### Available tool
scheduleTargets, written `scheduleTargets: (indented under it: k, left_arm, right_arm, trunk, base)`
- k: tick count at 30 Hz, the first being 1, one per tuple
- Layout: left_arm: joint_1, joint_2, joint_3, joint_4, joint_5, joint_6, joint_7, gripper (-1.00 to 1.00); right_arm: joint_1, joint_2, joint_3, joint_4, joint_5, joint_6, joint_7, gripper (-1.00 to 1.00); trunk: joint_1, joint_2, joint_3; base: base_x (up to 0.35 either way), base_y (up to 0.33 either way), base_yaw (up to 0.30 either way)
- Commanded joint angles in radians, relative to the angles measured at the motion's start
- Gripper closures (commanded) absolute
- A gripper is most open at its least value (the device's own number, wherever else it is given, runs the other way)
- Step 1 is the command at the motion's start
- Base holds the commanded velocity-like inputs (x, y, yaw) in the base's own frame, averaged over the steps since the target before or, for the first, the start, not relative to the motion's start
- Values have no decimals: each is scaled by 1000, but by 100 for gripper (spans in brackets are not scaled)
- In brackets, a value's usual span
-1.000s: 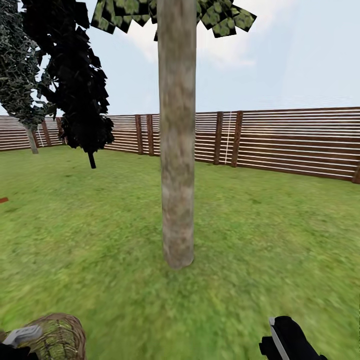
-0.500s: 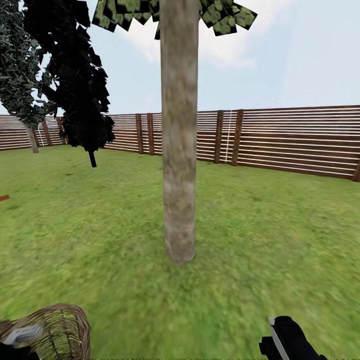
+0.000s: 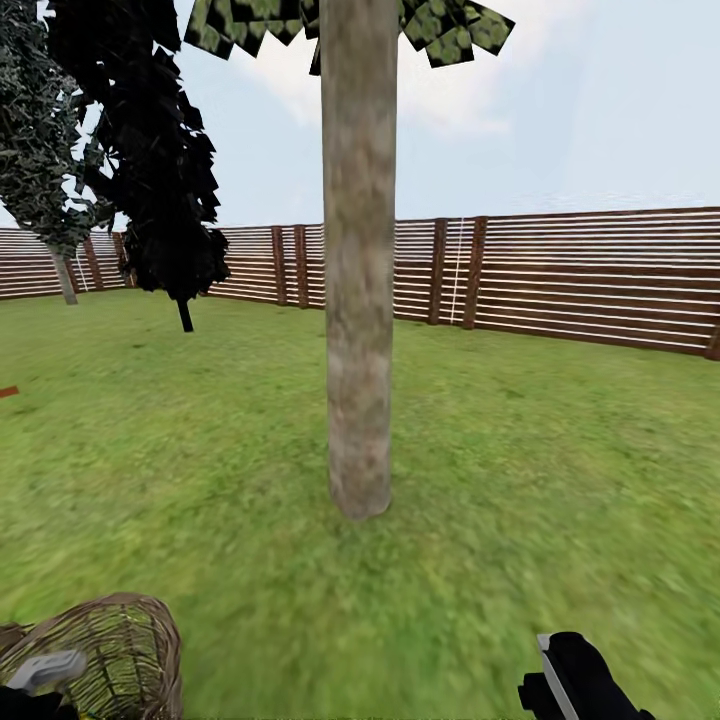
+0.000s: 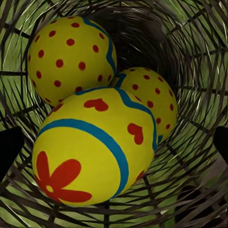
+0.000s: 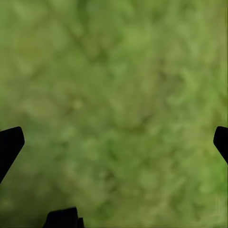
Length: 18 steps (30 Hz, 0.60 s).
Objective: Take the three Easter eggs out of the wicker basket on the lawn in the garden, then place them on the lawn next to a single tree (choose any tree) so that all three eggs are next to the same tree and none are left in the basket.
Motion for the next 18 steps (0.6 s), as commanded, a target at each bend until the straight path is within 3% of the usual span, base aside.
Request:
scheduleTargets:
  k: [1, 18]
  left_arm:
    - [-1, 1, -2, -1, 7, 5, 2, -100]
    - [-1, 4, 2, 1, 7, 7, 1, -100]
  right_arm:
    - [0, 0, 0, -1, 3, 4, 1, -100]
    - [0, 0, 0, -1, 3, 4, 1, -100]
  trunk:
    - [0, -1, -5]
    - [8, -5, -71]
  base:
    - [0, 0, 0]
    - [0, 0, 0]
